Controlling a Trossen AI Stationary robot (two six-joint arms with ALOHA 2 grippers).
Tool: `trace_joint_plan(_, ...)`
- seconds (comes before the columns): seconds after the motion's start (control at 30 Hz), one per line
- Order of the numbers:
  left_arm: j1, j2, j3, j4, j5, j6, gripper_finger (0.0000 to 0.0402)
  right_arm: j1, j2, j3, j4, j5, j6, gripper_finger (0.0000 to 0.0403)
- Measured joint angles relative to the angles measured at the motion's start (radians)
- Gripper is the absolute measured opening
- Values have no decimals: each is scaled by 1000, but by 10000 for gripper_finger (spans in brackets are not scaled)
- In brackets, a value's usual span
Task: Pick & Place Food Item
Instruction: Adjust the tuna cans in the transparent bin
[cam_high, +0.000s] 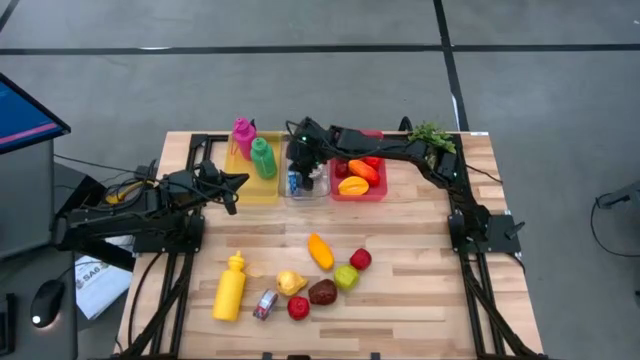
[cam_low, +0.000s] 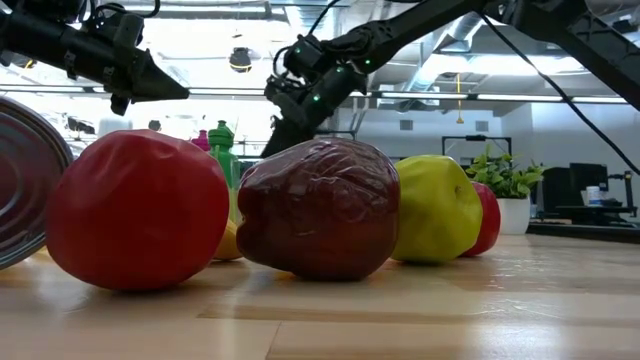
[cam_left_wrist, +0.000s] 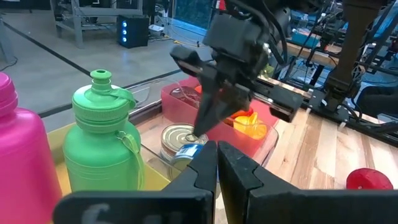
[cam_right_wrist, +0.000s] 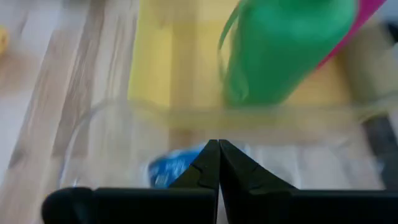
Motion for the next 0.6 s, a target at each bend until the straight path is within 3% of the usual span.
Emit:
trace_joint_plan(0.33, 0, 0, 0, 4, 0, 0, 2, 12, 26, 0, 23, -88, -3, 0)
trace_joint_plan(0.6, 0, 0, 0, 5, 0, 0, 2, 41, 26, 0, -54, -90, -93, 0)
